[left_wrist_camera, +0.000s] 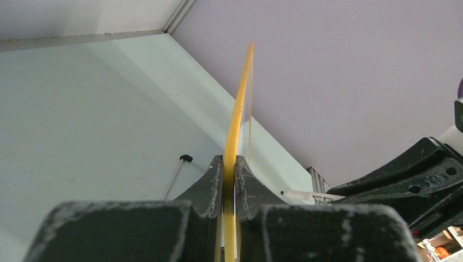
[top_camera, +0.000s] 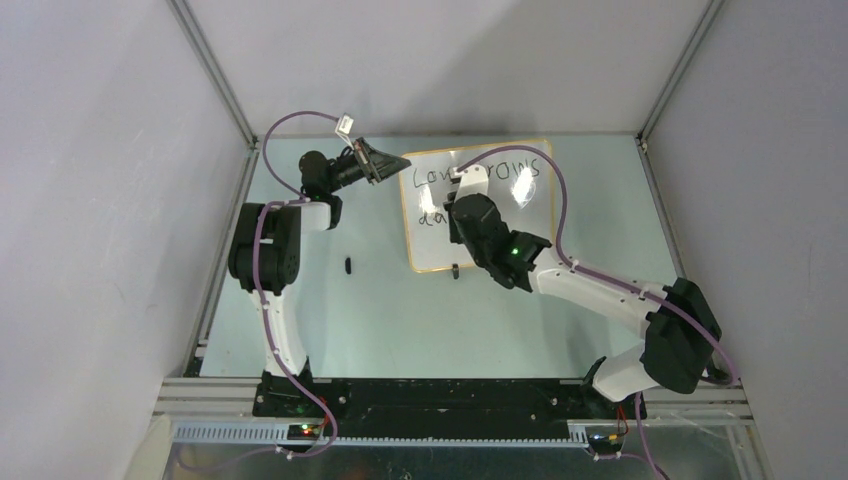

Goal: Write a sentence on the whiteboard

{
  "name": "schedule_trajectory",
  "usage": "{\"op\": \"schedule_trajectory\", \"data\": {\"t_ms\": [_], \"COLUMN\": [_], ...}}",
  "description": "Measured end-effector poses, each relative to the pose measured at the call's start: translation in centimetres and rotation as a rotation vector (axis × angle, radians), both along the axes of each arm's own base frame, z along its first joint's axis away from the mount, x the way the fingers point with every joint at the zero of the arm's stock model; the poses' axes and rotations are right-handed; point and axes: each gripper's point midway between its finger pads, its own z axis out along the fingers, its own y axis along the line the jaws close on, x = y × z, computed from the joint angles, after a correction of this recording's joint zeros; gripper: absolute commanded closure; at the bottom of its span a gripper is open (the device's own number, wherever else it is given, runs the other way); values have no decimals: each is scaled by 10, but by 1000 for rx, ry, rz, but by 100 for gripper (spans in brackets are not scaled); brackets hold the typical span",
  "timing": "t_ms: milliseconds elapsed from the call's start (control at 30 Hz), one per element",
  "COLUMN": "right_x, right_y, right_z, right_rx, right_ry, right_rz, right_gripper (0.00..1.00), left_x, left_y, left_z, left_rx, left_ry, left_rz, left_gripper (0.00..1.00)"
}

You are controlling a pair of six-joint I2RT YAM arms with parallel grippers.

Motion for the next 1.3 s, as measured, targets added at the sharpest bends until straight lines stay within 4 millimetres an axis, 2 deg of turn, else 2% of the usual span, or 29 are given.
{"op": "schedule_trajectory", "data": {"t_ms": [333,1300], "right_x": [6,13], "right_y": [-4,-4], "right_z": [2,-10], "right_rx": [12,0], "right_ry": [-10,-2], "right_rz": [-17,-37], "right_gripper": [100,100], "left_x": [0,0], "left_y": [0,0], "left_z": [0,0], "left_rx": [0,0], "left_ry": [1,0], "left_rz": [0,0], "left_gripper": [100,100]}}
